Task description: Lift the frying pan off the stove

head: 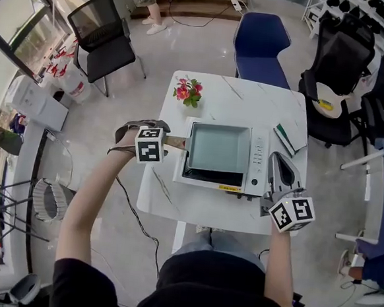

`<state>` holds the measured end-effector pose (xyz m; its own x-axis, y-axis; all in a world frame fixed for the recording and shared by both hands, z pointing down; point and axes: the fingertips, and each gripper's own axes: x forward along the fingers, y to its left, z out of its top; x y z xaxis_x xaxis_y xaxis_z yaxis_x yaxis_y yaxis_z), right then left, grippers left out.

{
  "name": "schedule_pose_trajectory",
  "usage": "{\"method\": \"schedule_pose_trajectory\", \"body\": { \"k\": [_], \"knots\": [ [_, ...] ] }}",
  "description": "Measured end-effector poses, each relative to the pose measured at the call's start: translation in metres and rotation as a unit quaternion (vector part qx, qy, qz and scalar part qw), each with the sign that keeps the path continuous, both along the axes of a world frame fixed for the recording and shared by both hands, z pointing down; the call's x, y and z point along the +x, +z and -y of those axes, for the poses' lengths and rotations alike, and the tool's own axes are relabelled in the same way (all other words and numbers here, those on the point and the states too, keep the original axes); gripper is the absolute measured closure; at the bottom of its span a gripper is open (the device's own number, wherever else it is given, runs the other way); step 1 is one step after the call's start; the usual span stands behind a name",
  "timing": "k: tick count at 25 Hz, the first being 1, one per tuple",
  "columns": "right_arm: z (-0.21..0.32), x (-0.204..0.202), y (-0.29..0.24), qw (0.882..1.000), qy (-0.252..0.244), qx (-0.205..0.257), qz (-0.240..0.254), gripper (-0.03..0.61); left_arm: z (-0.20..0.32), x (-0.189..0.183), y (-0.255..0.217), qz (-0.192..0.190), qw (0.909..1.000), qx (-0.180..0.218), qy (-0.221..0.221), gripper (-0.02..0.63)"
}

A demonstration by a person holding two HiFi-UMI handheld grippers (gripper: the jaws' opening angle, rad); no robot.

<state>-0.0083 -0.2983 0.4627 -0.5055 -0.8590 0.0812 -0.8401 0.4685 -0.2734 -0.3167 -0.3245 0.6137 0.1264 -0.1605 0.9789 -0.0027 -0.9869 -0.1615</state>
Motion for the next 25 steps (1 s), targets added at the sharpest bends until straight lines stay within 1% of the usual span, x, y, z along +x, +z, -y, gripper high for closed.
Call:
{"method": "schedule_pose_trajectory", "body": {
  "k": [3,6,8,10,12,16,23,25],
  "knots": [
    [-0.001,0.004,0.005,1.000,0.004,-0.004,-0.001,0.575,-0.002,0.002,0.019,0.021,0.9993,-0.027,0.016,0.318],
    [-0.002,0.009,0.006,1.000,0.023,-0.019,0.000,0.575,-0.002,0.003,0.033,0.029,0.9986,-0.040,0.020,0.328],
    [-0.003,0.012,0.007,0.999,0.028,-0.020,0.000,0.575,-0.001,0.004,0.037,0.030,0.9984,-0.044,0.022,0.351],
    [-0.003,0.014,0.009,1.000,0.021,-0.012,-0.002,0.575,0.001,0.006,0.038,0.029,0.9984,-0.043,0.024,0.397],
    [-0.003,0.014,0.011,1.000,0.016,-0.007,-0.002,0.575,0.001,0.007,0.038,0.032,0.9980,-0.047,0.026,0.420],
    [-0.006,0.010,0.011,1.000,0.018,-0.014,-0.004,0.575,-0.002,0.005,0.044,0.048,0.9964,-0.059,0.038,0.449],
    [-0.007,0.008,0.005,0.999,0.025,-0.026,-0.008,0.575,0.000,0.007,0.044,0.058,0.9956,-0.061,0.043,0.559],
    [-0.007,0.009,0.005,0.999,0.026,-0.027,-0.013,0.575,0.002,0.007,0.045,0.063,0.9953,-0.057,0.047,0.575]
  ]
}}
